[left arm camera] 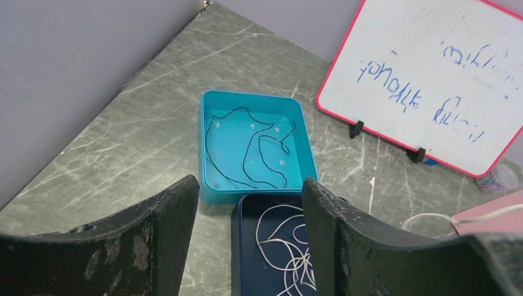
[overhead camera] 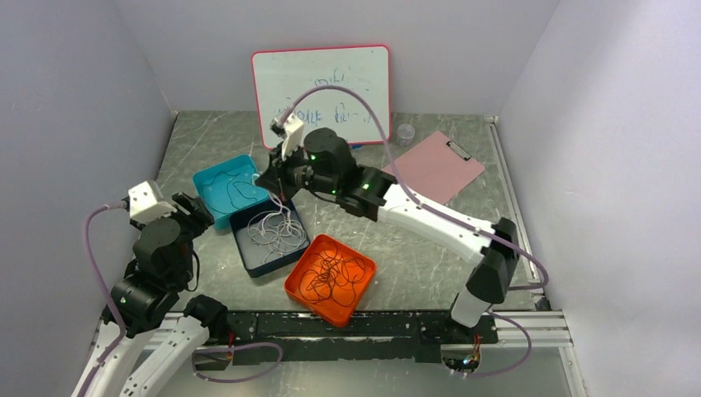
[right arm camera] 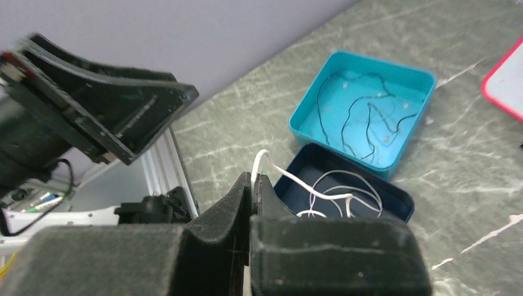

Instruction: Untangle the cables

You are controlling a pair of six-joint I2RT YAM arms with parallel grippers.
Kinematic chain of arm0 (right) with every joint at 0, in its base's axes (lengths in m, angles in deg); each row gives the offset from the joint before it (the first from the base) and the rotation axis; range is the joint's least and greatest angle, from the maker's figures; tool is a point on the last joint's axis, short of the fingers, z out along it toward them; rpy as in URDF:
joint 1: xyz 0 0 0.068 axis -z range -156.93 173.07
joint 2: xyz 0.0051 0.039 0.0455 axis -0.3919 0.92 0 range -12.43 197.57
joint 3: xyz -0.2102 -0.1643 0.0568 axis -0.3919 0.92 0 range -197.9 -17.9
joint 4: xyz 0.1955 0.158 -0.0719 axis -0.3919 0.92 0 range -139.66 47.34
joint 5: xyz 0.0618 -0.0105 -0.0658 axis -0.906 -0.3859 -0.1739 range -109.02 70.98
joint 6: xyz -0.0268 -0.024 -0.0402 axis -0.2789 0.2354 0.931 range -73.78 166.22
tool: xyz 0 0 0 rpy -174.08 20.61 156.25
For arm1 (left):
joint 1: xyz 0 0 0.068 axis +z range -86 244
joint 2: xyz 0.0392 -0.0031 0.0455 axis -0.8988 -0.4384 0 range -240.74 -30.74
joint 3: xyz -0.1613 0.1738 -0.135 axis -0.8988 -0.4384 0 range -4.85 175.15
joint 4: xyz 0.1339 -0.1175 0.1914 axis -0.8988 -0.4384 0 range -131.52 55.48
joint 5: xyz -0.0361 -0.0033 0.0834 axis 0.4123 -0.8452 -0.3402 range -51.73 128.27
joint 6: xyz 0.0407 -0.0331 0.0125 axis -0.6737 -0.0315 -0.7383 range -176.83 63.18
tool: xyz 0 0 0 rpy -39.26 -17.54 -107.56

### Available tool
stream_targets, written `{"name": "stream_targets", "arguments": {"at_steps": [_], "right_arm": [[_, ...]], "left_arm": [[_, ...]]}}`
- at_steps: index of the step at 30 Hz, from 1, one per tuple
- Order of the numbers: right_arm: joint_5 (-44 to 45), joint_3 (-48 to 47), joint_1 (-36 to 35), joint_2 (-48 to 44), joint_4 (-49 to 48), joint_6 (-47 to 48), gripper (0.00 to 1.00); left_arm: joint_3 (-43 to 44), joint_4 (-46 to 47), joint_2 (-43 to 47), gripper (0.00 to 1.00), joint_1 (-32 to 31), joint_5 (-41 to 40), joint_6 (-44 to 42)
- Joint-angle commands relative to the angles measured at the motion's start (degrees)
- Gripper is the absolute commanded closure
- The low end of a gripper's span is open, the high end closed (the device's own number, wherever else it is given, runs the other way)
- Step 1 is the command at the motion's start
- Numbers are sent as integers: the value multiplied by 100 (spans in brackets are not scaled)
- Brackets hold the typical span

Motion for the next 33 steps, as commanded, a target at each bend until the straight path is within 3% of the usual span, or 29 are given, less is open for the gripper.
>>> {"name": "stream_targets", "arguments": {"at_steps": [1, 21, 33], "right_arm": [[-348, 326, -79, 428, -460, -253, 100], [-501, 892, -159, 2003, -837, -319, 100], [-448, 513, -202, 2949, -643, -48, 100]], "left_arm": [[-1, -59, -209, 33, 34, -103, -2], [-53, 116, -349, 33, 29, 146, -174], [-71, 187, -454, 33, 29, 291, -255]]}}
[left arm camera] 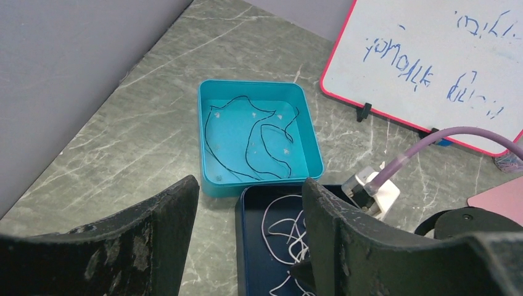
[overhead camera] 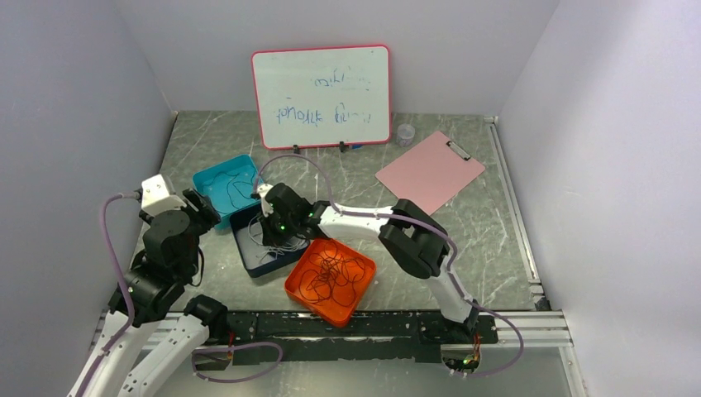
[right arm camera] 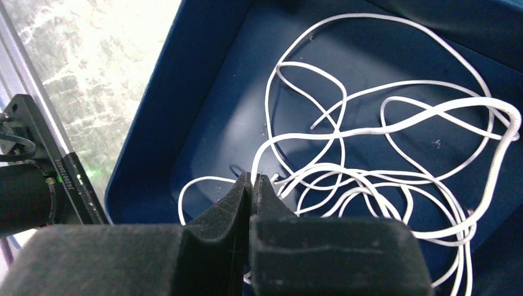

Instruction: Untangle the cables

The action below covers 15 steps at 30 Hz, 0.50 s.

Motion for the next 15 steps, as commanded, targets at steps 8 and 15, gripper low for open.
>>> {"name": "stream_targets", "arguments": {"at_steps": [8, 15], "right_arm": [[196, -190, -45, -381, 59, 300, 86], [653, -153, -33, -1065, 168, 344, 56]], "left_arm": [[-53, 186, -97, 33, 29, 175, -139], [-64, 187, -174, 28, 29, 306, -120]]}}
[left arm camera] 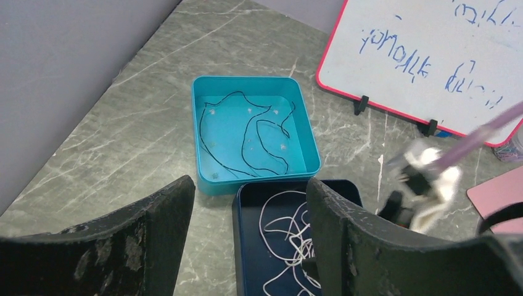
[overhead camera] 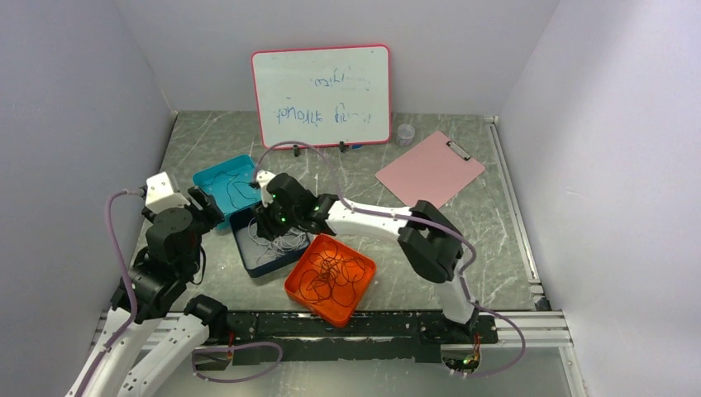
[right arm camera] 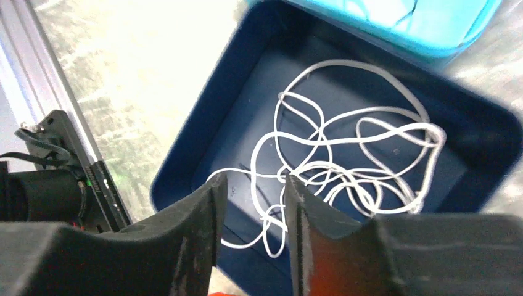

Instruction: Untangle the cables

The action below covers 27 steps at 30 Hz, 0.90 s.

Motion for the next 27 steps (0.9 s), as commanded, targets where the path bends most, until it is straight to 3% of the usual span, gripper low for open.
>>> {"name": "stream_targets", "arguments": {"at_steps": [1, 12, 27], "right_arm": [[424, -60, 0, -708, -21, 69, 53], [1069, 1035, 458, -2139, -130, 12, 48], [965, 2660, 1121, -3574, 558, 96, 47]], "left_arm": [[-68, 138, -92, 27, 31, 237, -51], [-2, 278, -643, 24, 29, 1042, -54], [-83, 768, -1881, 24, 29, 2052, 263]]}}
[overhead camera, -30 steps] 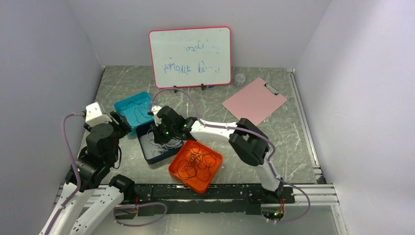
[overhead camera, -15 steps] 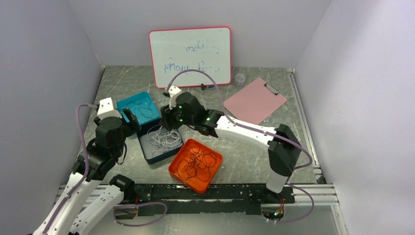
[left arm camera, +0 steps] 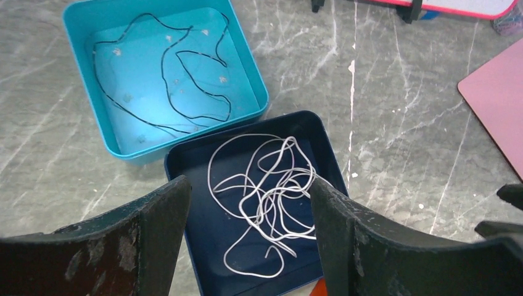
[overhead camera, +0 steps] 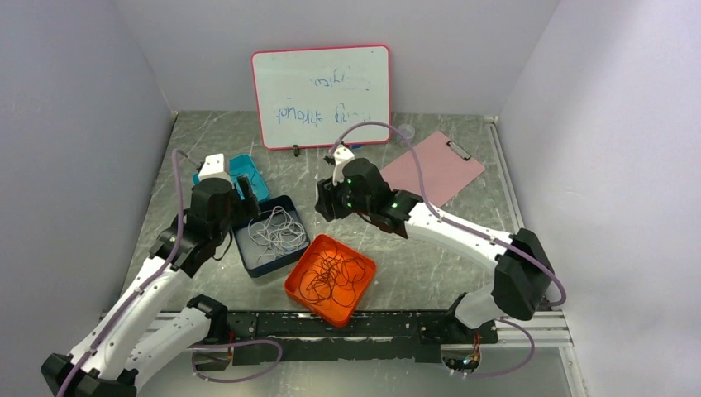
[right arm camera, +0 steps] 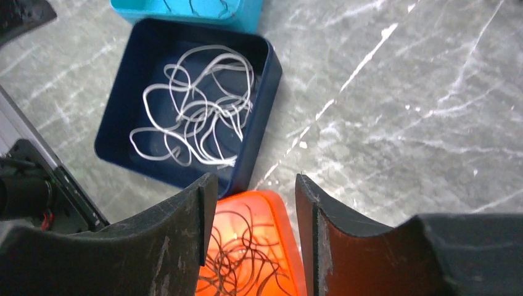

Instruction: Untangle the cables

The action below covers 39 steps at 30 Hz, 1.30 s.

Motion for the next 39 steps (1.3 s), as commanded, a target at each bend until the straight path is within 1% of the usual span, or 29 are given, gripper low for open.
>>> {"name": "stream_targets", "arguments": {"at_steps": [1, 5, 8, 15, 22, 26, 32, 36, 39], "right_arm": [[43, 449, 19, -293, 309, -16, 46], [186, 1086, 20, -738, 187, -290, 42], [170, 1370, 14, -955, 336, -337, 40], [54, 1719, 11, -1187, 784, -350, 31], [-102, 2019, 12, -1294, 992, -437, 27], [-181, 2091, 10, -1159, 1213, -471, 27], [91, 2053, 8, -788, 1245, -625, 28], [433, 1906, 54, -317, 1235, -762, 32], [552, 1886, 263, -82, 1174, -855, 37]], "left_arm": [[-31, 344, -235, 24, 29, 408, 181], [5, 367, -396, 23, 29, 496, 215], [21, 328, -416, 22, 29, 462, 216], [-47, 310, -296, 22, 31, 388, 237], [-68, 265, -230, 21, 29, 334, 225], [-145, 318, -183, 21, 29, 273, 194], [-163, 413, -242, 22, 29, 321, 202], [-138, 404, -256, 22, 29, 294, 168], [-101, 359, -228, 22, 29, 242, 138]]}}
